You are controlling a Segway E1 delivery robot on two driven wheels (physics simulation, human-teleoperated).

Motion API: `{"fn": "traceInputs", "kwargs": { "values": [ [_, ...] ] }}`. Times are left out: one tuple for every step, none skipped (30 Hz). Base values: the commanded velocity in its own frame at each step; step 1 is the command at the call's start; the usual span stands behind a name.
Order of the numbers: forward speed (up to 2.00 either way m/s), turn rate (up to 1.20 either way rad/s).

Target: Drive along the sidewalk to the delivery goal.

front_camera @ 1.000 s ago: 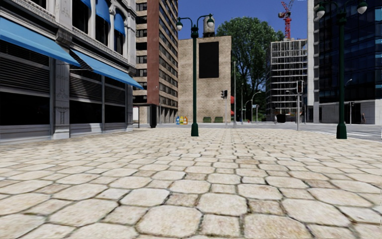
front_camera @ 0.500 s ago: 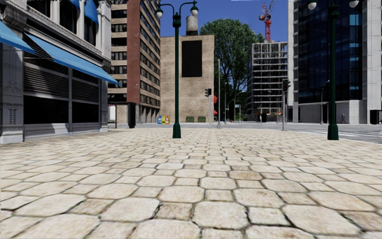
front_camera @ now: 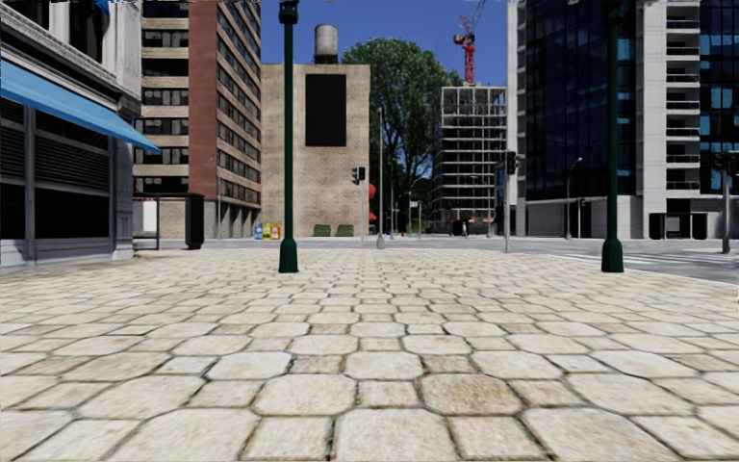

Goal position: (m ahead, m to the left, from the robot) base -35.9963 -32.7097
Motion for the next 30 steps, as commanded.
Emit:
{"fn": "traceInputs", "kwargs": {
  "values": [
    [2.00,-0.42],
    [2.00,-0.47],
    [2.00,-0.47],
    [2.00,-0.48],
    [2.00,-0.48],
    [2.00,-0.48],
    [2.00,-0.48],
    [2.00,-0.48],
    [2.00,-0.48],
    [2.00,-0.48],
    [2.00,-0.48],
    [2.00,-0.48],
    [2.00,-0.48],
    [2.00,-0.48],
    [2.00,-0.48],
    [2.00,-0.48],
    [2.00,-0.48],
    [2.00,-0.48],
    [2.00,-0.48],
    [2.00,-0.48],
    [2.00,-0.48],
    [2.00,-0.42],
    [2.00,-0.21],
    [2.00,0.00],
    [2.00,0.00],
    [2.00,0.00],
    [2.00,0.00],
    [2.00,0.00],
    [2.00,0.00],
    [2.00,0.00]
  ]
}}
